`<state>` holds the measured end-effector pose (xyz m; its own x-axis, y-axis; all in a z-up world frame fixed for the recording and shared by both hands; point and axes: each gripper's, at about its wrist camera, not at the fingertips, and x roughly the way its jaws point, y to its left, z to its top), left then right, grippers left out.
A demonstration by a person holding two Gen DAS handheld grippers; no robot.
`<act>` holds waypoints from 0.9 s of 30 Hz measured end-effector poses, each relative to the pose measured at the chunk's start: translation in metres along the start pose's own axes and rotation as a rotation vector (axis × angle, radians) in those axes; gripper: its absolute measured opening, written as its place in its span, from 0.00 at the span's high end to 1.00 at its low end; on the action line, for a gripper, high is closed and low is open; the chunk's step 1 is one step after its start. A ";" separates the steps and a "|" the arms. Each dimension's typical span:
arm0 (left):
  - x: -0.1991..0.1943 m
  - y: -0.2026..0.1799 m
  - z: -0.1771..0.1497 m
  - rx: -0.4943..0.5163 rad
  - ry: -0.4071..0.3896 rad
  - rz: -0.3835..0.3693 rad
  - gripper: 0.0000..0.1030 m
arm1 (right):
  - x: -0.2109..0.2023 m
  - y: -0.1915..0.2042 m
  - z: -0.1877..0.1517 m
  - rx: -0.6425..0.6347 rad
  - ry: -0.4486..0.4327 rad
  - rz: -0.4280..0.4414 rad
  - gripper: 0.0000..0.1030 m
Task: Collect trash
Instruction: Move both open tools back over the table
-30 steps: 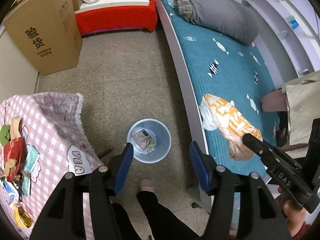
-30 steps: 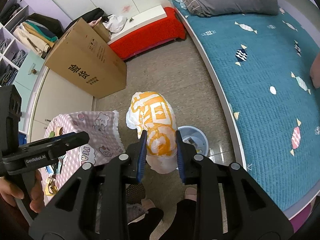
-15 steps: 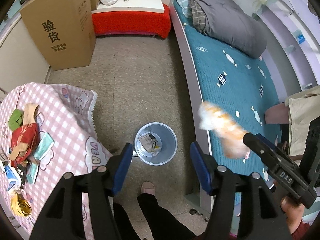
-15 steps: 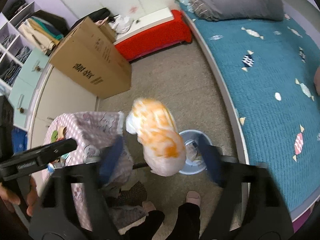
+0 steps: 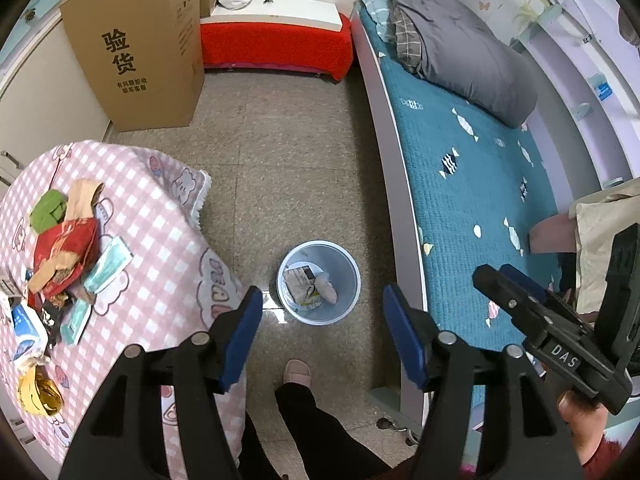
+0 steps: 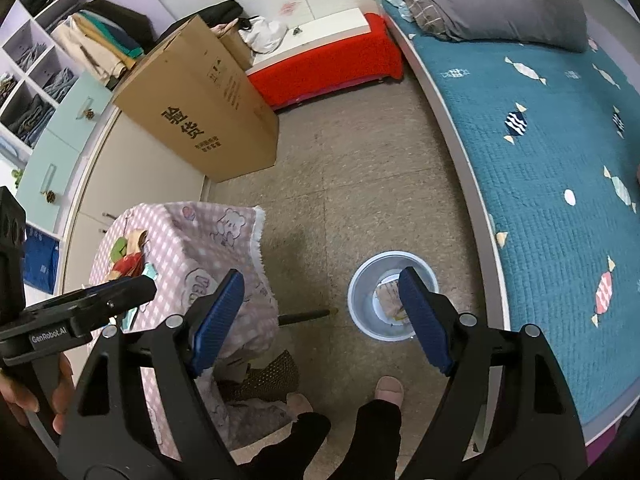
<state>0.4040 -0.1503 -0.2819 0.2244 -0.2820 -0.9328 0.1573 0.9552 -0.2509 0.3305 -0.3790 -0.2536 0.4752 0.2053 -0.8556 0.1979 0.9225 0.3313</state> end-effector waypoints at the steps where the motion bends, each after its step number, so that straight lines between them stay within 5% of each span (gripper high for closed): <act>1: -0.004 0.005 -0.003 -0.002 -0.004 -0.007 0.40 | 0.001 0.009 -0.002 -0.013 0.002 0.004 0.24; 9: -0.041 0.074 -0.031 -0.031 -0.051 -0.046 0.40 | 0.013 0.105 -0.035 -0.110 0.026 0.039 0.24; 21: -0.111 0.302 -0.114 -0.164 -0.088 -0.043 0.40 | 0.069 0.294 -0.126 -0.172 0.106 0.128 0.24; 27: -0.111 0.405 -0.169 -0.318 -0.053 -0.100 0.40 | 0.089 0.348 -0.160 -0.211 0.156 0.130 0.24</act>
<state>0.2798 0.2833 -0.3235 0.2739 -0.3725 -0.8867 -0.1250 0.9003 -0.4169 0.3043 0.0127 -0.2783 0.3441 0.3590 -0.8676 -0.0463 0.9294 0.3662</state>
